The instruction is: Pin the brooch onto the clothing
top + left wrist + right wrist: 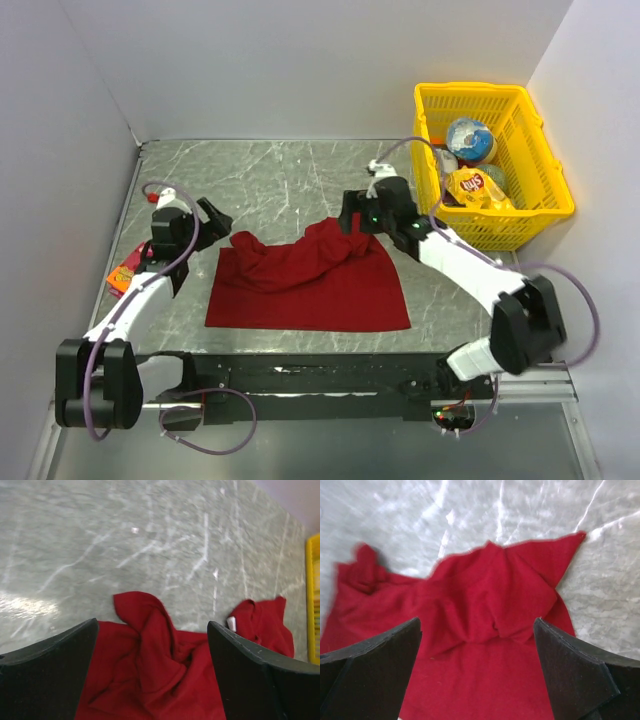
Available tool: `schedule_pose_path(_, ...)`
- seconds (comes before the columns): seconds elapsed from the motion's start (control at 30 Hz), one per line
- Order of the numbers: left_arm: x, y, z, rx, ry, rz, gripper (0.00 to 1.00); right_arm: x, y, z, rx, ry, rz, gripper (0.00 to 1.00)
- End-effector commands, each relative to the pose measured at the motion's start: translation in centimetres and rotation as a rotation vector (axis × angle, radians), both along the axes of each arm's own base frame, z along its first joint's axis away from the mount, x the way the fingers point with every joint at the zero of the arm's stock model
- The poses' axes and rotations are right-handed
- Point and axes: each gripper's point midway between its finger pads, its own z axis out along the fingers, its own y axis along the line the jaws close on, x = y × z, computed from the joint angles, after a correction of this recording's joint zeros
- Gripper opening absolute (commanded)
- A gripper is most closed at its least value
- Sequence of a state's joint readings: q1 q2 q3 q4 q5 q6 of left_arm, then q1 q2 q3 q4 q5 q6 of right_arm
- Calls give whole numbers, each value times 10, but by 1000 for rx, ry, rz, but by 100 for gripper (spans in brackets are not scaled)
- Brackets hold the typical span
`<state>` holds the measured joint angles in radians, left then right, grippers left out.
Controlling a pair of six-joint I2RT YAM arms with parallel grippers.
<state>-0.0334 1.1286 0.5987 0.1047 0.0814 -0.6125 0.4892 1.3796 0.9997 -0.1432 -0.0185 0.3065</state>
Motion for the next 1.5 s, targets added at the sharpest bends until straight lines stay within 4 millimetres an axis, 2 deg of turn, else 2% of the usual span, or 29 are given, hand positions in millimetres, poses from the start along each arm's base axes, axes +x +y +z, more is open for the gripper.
schedule_pose_path(0.0,9,-26,23,72,-43,-105,96,10,6,-19,-138,74,22,100)
schedule_pose_path(0.07,13,-35,23,102,-21,-131,96,23,11,-32,-174,108,14,100)
schedule_pose_path(0.1,11,-35,4,126,60,-122,96,26,12,-37,-188,125,12,100)
schedule_pose_path(0.13,9,-41,-4,141,98,-138,96,32,11,-45,-216,152,-4,100)
schedule_pose_path(0.17,12,-45,-3,153,117,-151,96,35,11,-47,-229,165,-7,100)
schedule_pose_path(0.23,5,-53,-27,162,224,-176,97,43,13,-51,-246,180,-17,100)
schedule_pose_path(0.27,8,-51,-28,166,243,-149,100,45,13,-53,-258,186,-21,100)
schedule_pose_path(0.3,6,-53,-36,171,277,-155,95,49,14,-49,-259,181,-25,100)
schedule_pose_path(0.33,2,-54,-40,171,307,-159,93,50,14,-53,-267,192,-25,100)
schedule_pose_path(0.37,-1,-54,-42,169,324,-146,87,51,14,-53,-270,194,-26,100)
schedule_pose_path(0.47,-14,-49,-46,182,371,-112,84,56,10,-56,-263,217,-46,100)
schedule_pose_path(0.57,-15,-46,-44,191,371,-87,80,62,5,-64,-238,245,-55,98)
schedule_pose_path(0.63,-12,-46,-45,196,376,-86,78,67,5,-73,-226,284,-46,89)
schedule_pose_path(0.67,-13,-46,-52,200,404,-90,76,65,4,-77,-224,314,-44,83)
schedule_pose_path(0.73,-11,-50,-55,193,415,-107,71,67,10,-85,-212,347,-14,78)
schedule_pose_path(0.83,-14,-55,-64,179,431,-127,57,61,17,-95,-201,392,24,72)
schedule_pose_path(0.9,-14,-56,-65,173,429,-128,40,58,20,-103,-195,416,48,68)
schedule_pose_path(1.03,-12,-62,-65,163,427,-153,26,47,35,-113,-153,466,134,58)
schedule_pose_path(1.07,-11,-62,-67,163,436,-156,14,46,37,-114,-148,472,149,44)
schedule_pose_path(1.1,-10,-62,-67,163,436,-153,8,45,38,-115,-145,478,158,33)
schedule_pose_path(1.13,-10,-62,-66,161,435,-147,1,45,38,-114,-142,477,155,8)
schedule_pose_path(1.17,-9,-62,-64,161,429,-146,1,44,38,-115,-140,473,155,0)
schedule_pose_path(1.23,-5,-61,-56,160,408,-134,1,49,36,-102,-136,434,137,0)
schedule_pose_path(1.33,4,-60,-37,164,361,-122,1,58,37,-71,-112,342,122,0)
schedule_pose_path(1.37,7,-59,-31,168,344,-113,1,60,37,-49,-90,288,118,0)
schedule_pose_path(1.43,17,-55,-13,185,308,-88,1,62,38,-24,-57,219,112,0)
schedule_pose_path(1.47,16,-54,-8,193,308,-83,1,63,36,2,-25,144,106,0)
